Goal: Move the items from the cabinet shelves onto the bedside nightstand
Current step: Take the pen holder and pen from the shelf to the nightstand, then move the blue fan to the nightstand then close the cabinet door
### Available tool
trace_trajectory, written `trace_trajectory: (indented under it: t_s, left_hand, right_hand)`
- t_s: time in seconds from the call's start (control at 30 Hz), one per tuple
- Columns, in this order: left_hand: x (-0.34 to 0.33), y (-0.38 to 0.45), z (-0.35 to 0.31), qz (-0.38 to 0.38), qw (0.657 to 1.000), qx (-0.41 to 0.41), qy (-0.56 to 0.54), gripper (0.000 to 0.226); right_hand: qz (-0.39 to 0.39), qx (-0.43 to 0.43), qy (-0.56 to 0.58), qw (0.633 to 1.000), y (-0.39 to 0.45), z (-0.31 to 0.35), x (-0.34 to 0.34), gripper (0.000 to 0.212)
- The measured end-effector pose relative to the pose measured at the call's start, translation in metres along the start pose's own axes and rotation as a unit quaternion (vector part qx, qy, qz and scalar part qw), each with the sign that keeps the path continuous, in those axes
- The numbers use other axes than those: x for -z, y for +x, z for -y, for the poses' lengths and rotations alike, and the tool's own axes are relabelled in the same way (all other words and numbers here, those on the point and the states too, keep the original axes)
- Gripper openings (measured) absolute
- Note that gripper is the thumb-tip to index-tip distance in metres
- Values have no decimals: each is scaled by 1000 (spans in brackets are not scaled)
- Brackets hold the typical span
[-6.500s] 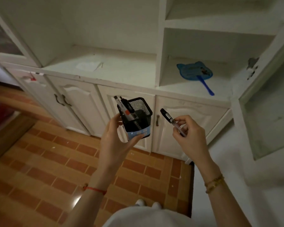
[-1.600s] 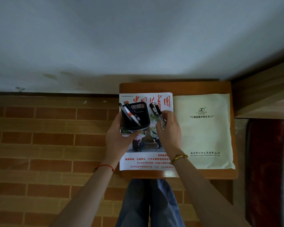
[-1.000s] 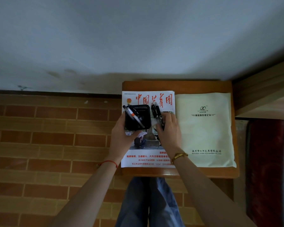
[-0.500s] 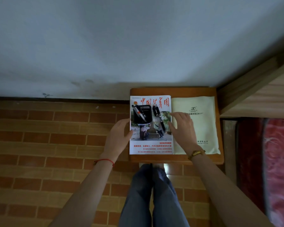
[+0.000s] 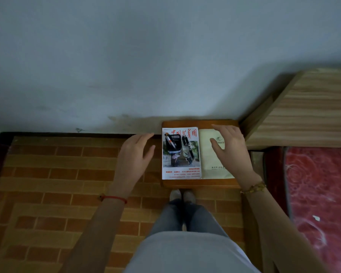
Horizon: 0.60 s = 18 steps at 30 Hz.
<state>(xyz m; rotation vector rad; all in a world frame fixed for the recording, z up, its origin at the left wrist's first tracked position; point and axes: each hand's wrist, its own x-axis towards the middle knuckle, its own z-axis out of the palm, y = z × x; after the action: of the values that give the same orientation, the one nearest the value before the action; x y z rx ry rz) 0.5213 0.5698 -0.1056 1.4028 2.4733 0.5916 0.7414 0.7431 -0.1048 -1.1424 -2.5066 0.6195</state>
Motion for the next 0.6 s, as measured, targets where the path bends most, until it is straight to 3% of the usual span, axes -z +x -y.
trace_trajectory:
  t_s: [0.6]
  left_hand:
    - [65, -45, -25, -49, 998, 17, -35, 43]
  right_hand:
    - [13, 1, 13, 1000, -34, 42, 51, 42]
